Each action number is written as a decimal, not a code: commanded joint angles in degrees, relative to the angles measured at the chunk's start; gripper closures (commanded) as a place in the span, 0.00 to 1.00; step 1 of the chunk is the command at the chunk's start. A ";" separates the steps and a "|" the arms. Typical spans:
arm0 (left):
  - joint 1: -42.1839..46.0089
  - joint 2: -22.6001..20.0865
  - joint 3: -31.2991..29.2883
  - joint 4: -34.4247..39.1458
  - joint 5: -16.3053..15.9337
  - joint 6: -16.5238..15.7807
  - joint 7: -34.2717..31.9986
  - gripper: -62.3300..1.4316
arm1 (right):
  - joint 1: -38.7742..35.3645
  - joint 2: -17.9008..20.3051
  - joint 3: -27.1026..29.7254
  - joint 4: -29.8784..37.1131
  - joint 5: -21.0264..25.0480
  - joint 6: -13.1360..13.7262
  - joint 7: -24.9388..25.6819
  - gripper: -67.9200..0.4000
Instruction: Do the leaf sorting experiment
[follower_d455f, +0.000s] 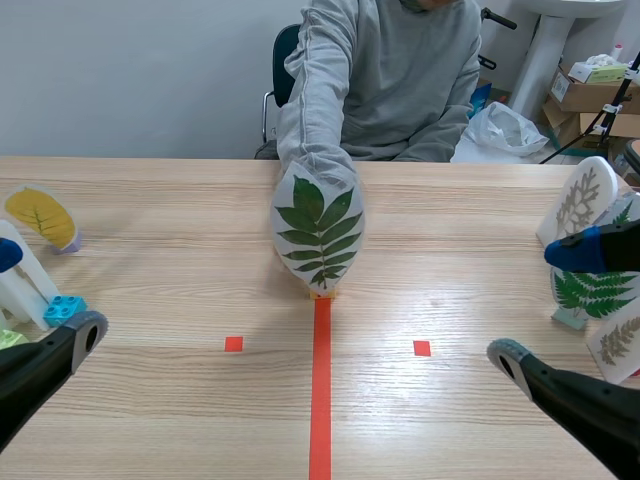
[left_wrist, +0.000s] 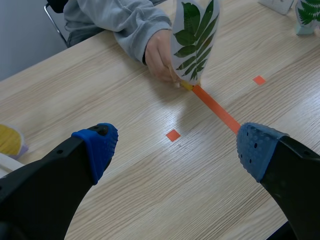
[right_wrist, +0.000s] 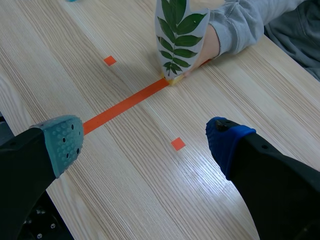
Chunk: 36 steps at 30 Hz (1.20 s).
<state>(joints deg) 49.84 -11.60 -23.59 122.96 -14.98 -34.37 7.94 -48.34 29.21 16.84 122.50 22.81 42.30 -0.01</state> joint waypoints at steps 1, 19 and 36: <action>0.44 0.00 0.44 0.68 -0.66 0.11 -0.79 0.17 | -0.09 -0.04 0.39 -0.09 0.87 0.42 0.87 0.26; 0.46 0.15 0.44 0.68 -0.66 0.13 -0.39 0.17 | -0.09 -0.04 0.39 -0.09 0.79 0.42 3.15 0.26; 0.46 0.15 0.44 0.68 -0.66 0.13 -0.39 0.17 | -0.11 -0.04 0.39 -0.09 0.81 0.42 2.27 0.26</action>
<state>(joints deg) 49.84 -11.60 -23.59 122.96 -14.98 -34.37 8.36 -48.45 29.21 16.84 122.48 22.79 42.30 1.78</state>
